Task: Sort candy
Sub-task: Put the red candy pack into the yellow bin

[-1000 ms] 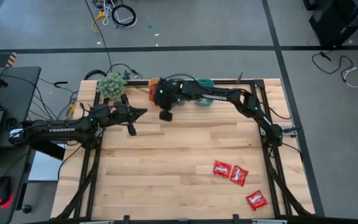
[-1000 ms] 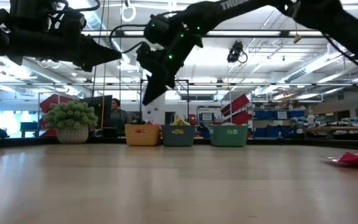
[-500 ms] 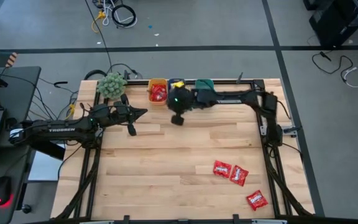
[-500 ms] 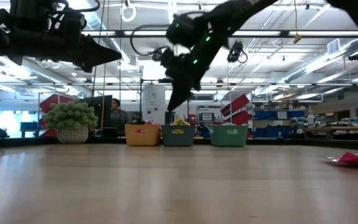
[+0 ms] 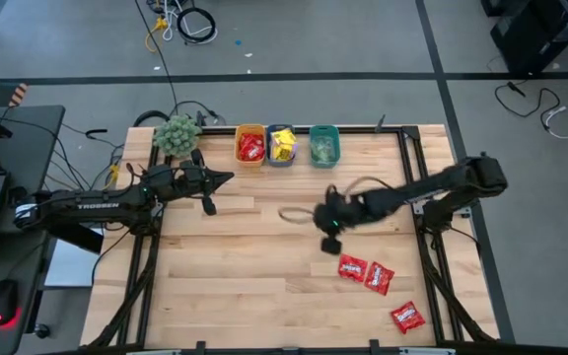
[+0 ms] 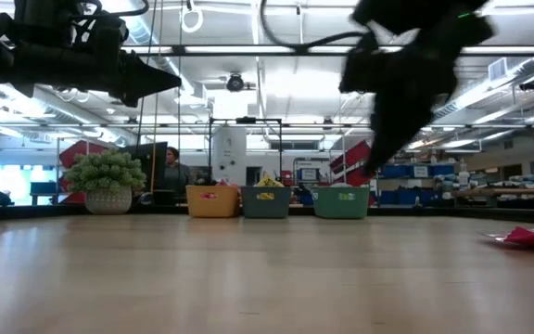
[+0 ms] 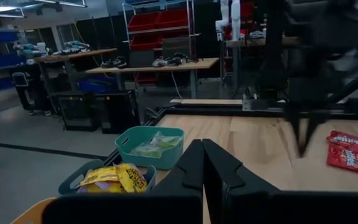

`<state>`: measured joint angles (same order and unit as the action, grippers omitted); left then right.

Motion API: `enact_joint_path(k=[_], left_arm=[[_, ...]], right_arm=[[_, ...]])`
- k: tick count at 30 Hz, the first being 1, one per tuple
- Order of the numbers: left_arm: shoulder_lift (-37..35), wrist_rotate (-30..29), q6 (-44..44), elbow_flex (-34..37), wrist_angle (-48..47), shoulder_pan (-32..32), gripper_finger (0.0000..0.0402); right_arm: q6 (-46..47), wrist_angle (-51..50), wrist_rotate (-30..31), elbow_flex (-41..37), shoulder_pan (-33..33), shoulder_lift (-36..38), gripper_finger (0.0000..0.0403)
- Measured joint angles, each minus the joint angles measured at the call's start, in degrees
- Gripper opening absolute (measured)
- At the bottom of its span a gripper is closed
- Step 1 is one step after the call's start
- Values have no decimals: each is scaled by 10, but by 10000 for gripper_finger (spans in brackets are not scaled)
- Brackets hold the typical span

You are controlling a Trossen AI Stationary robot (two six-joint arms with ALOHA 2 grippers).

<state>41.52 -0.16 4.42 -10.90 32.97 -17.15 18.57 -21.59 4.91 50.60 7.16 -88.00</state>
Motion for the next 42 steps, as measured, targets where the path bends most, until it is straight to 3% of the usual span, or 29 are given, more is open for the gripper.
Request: enact_joint_path(k=[6, 11, 16, 22, 27, 33, 39, 42], left_arm=[[0, 0, -1, 0, 5, 0, 0], [0, 0, -2, 0, 7, 0, 0], [0, 0, -2, 0, -1, 0, 0], [0, 0, -2, 0, -6, 0, 0], [0, 0, -2, 0, -17, 0, 0], [0, 0, -2, 0, -17, 0, 0], [0, 0, -2, 0, -17, 0, 0], [0, 0, -2, 0, -16, 0, 0]], right_arm=[[141, -20, -1, -52, 111, 38, 16], [213, -90, -25, -65, 178, 39, 73], [289, -162, -77, -90, 210, 38, 145], [298, -109, -110, -132, 209, 42, 184], [295, -104, -90, -138, 201, 42, 143], [268, -85, -76, -141, 197, 40, 13], [236, -40, -70, -135, 184, 36, 2], [214, -24, -21, -112, 165, 35, 3]])
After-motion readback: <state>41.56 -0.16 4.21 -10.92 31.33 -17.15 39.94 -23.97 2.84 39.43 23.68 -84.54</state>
